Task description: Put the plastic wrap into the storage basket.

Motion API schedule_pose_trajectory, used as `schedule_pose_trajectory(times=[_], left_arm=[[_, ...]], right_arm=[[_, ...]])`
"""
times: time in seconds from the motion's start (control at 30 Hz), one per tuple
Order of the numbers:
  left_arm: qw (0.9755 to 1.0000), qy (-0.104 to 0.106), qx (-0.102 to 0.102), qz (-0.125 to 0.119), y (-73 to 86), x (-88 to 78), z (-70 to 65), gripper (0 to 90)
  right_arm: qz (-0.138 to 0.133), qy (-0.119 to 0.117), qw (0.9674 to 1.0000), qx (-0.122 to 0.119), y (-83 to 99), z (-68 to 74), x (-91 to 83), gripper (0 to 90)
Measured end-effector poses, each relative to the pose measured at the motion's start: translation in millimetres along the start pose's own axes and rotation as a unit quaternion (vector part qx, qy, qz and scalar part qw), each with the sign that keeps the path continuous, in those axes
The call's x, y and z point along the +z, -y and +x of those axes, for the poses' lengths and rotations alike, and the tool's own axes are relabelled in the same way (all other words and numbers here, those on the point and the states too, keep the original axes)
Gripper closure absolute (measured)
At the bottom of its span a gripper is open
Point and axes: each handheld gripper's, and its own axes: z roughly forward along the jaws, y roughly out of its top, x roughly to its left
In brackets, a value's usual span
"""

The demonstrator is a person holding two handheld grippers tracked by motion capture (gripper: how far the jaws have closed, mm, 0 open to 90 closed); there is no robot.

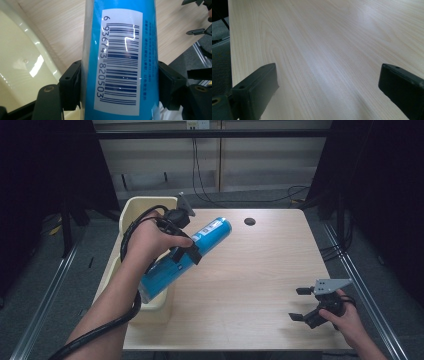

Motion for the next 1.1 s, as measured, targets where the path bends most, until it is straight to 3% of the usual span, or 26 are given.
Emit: schedule_pose_trajectory(times=[0.07, 0.37, 0.43, 0.57, 0.6, 0.97, 1.1], left_arm=[[1.0, -0.005, 0.002, -0.003, 2.2, -3.4, 2.0, 32.1], [0.9996, -0.012, -0.026, -0.008, 12.7, -18.9, 12.3, 32.1], [0.9989, -0.014, -0.042, -0.013, 15.9, -20.7, 15.2, 32.1], [0.9985, -0.017, -0.05, -0.014, 22.2, -23.9, 20.8, 32.1], [0.9978, -0.018, -0.062, -0.016, 25.2, -25.3, 22.4, 32.2], [0.9962, -0.017, -0.083, -0.019, 38.6, -35.8, 32.4, 32.2], [0.9954, -0.026, -0.09, -0.019, 44.3, -40.3, 35.1, 32.2]], right_arm=[[0.001, 0.001, 1.0, 0.0, -0.1, 0.0, 0.1, 2.3], [-0.001, 0.001, 1.0, -0.001, -2.1, -1.8, 1.2, 2.4], [-0.002, 0.002, 1.0, 0.001, -2.2, -2.6, 2.2, 2.4], [-0.002, 0.001, 1.0, 0.0, -2.4, -3.0, 2.7, 2.4], [0.0, 0.002, 1.0, 0.001, -2.9, -3.6, 3.0, 2.4], [-0.004, 0.001, 1.0, -0.001, -6.2, -4.6, 5.8, 2.4], [-0.006, -0.004, 1.0, 0.0, -6.5, -5.1, 7.0, 2.4]])
